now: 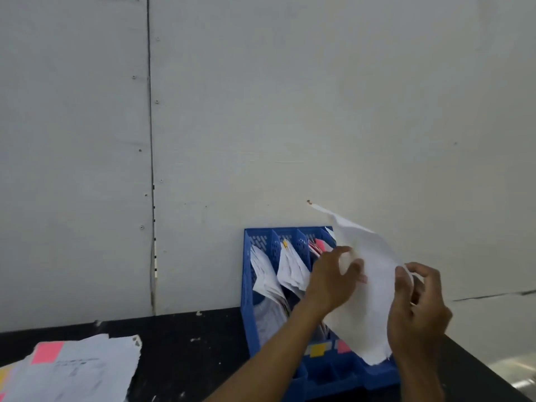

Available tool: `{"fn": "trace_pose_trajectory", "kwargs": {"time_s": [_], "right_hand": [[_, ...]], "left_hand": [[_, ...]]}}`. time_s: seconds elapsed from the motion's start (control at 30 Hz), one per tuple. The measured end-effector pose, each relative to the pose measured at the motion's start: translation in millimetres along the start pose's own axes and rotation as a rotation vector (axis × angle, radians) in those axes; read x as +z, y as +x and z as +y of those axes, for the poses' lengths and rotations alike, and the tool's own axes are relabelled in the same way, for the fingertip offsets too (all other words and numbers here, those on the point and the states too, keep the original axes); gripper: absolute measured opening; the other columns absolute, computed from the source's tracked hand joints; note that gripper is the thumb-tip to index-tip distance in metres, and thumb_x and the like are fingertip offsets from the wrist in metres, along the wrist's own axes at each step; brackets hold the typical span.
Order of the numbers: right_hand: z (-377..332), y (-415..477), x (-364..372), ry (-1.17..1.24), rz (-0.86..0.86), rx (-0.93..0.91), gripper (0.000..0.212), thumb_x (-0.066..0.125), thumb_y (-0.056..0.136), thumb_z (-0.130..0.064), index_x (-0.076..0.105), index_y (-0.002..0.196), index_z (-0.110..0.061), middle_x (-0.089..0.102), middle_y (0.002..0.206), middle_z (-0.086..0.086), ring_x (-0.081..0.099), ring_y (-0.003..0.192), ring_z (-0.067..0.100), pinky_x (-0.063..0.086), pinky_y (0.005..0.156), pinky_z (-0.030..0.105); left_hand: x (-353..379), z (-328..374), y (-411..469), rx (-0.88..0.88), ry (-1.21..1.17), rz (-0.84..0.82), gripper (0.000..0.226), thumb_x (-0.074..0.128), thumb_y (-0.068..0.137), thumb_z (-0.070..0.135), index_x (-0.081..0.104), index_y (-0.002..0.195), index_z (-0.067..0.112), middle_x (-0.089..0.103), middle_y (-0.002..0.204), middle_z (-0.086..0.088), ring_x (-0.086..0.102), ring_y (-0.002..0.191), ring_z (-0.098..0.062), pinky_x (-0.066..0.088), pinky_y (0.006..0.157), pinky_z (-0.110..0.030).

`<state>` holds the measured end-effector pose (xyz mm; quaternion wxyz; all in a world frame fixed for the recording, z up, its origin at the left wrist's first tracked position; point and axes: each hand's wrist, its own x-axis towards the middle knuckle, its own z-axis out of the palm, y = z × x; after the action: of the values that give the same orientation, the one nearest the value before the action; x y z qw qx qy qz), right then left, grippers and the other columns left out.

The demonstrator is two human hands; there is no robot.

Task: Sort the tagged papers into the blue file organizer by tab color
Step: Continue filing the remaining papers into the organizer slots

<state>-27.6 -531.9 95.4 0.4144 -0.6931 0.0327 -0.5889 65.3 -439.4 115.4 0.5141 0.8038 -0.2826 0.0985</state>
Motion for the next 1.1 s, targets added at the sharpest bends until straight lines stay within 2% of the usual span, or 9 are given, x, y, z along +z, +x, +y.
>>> {"fn": "trace_pose_trajectory", "kwargs": {"time_s": [0.13, 0.37, 0.47, 0.53, 0.7, 0.77, 0.83, 0.97, 1.1], "right_hand": [[25.0, 2.5, 8.1, -0.091, -0.011, -0.047, 0.060, 0.027, 0.092, -0.067, 0.050, 0.112, -0.016, 0.061, 0.092, 0.000, 0.058, 0.065, 0.015, 0.055, 0.059, 0.028], [50.6, -17.5, 34.5, -0.078, 0.073, 0.034, 0.038, 0.028, 0.096, -0.057, 0.045, 0.112, -0.027, 0.063, 0.098, 0.001, 0.063, 0.074, 0.020, 0.056, 0.058, 0.034], [56.2, -24.8, 47.4, -0.093, 0.001, 0.081, 0.038, 0.039, 0.096, -0.053, 0.048, 0.122, -0.027, 0.063, 0.115, 0.003, 0.064, 0.096, 0.024, 0.058, 0.075, 0.039], [62.4, -25.8, 53.5, -0.150, -0.073, 0.047, 0.039, 0.061, 0.092, -0.034, 0.055, 0.127, -0.016, 0.063, 0.121, 0.007, 0.060, 0.106, 0.019, 0.051, 0.087, 0.030], [77.1, -21.1, 55.2, -0.179, -0.148, 0.022, 0.032, 0.070, 0.087, -0.019, 0.066, 0.116, -0.006, 0.070, 0.107, 0.008, 0.066, 0.095, 0.022, 0.047, 0.083, 0.025], [82.3, -17.9, 52.3, -0.154, -0.130, 0.059, 0.030, 0.069, 0.087, -0.019, 0.065, 0.115, -0.007, 0.068, 0.101, 0.001, 0.064, 0.087, 0.018, 0.051, 0.077, 0.027], [89.5, -18.9, 50.1, -0.157, -0.145, 0.150, 0.030, 0.060, 0.092, -0.028, 0.062, 0.117, -0.010, 0.065, 0.099, -0.003, 0.065, 0.085, 0.018, 0.056, 0.073, 0.031], [102.2, -26.9, 51.4, -0.231, -0.279, 0.308, 0.038, 0.052, 0.094, -0.040, 0.062, 0.121, -0.015, 0.070, 0.106, 0.002, 0.063, 0.087, 0.015, 0.054, 0.072, 0.028], [97.0, -29.3, 53.8, -0.308, -0.239, 0.339, 0.028, 0.067, 0.088, -0.034, 0.073, 0.101, -0.011, 0.074, 0.090, 0.002, 0.055, 0.068, 0.009, 0.031, 0.053, 0.009]], "left_hand": [[33.6, -7.7, 15.6, -0.087, -0.121, -0.071, 0.059, 0.032, 0.096, 0.060, 0.046, 0.140, 0.023, 0.053, 0.138, -0.003, 0.052, 0.123, -0.024, 0.040, 0.104, -0.035], [57.7, -32.1, 41.3, -0.239, -0.254, 0.039, 0.109, 0.013, 0.058, 0.099, 0.031, 0.147, 0.038, 0.034, 0.153, 0.000, 0.034, 0.138, -0.025, 0.027, 0.115, -0.047], [54.6, -43.1, 50.1, -0.335, -0.464, 0.113, 0.086, 0.026, 0.083, 0.080, 0.017, 0.153, 0.030, 0.026, 0.157, 0.002, 0.030, 0.141, -0.021, 0.025, 0.116, -0.040], [55.3, -50.9, 60.0, -0.407, -0.600, 0.234, 0.090, 0.032, 0.080, 0.082, 0.031, 0.147, 0.022, 0.043, 0.145, -0.001, 0.045, 0.130, -0.023, 0.035, 0.110, -0.040], [67.7, -57.7, 86.7, -0.547, -0.689, 0.290, 0.026, 0.033, 0.104, 0.029, 0.054, 0.105, 0.014, 0.057, 0.115, -0.010, 0.054, 0.116, -0.033, 0.044, 0.088, -0.033], [63.4, -53.7, 95.1, -0.575, -0.691, 0.202, 0.028, 0.030, 0.105, 0.028, 0.051, 0.091, 0.016, 0.056, 0.100, -0.007, 0.056, 0.105, -0.031, 0.048, 0.083, -0.033], [53.9, -44.6, 98.7, -0.574, -0.695, 0.153, 0.023, 0.034, 0.103, 0.037, 0.048, 0.107, 0.019, 0.055, 0.100, -0.002, 0.057, 0.090, -0.021, 0.053, 0.072, -0.027], [34.5, -39.3, 106.6, -0.577, -0.562, 0.027, 0.067, 0.047, 0.084, 0.069, 0.051, 0.125, 0.016, 0.059, 0.119, -0.003, 0.058, 0.104, -0.022, 0.047, 0.097, -0.040], [23.7, -39.1, 109.4, -0.539, -0.476, 0.054, 0.050, 0.046, 0.089, 0.049, 0.056, 0.122, 0.013, 0.063, 0.115, -0.005, 0.059, 0.096, -0.020, 0.048, 0.089, -0.035]]}}
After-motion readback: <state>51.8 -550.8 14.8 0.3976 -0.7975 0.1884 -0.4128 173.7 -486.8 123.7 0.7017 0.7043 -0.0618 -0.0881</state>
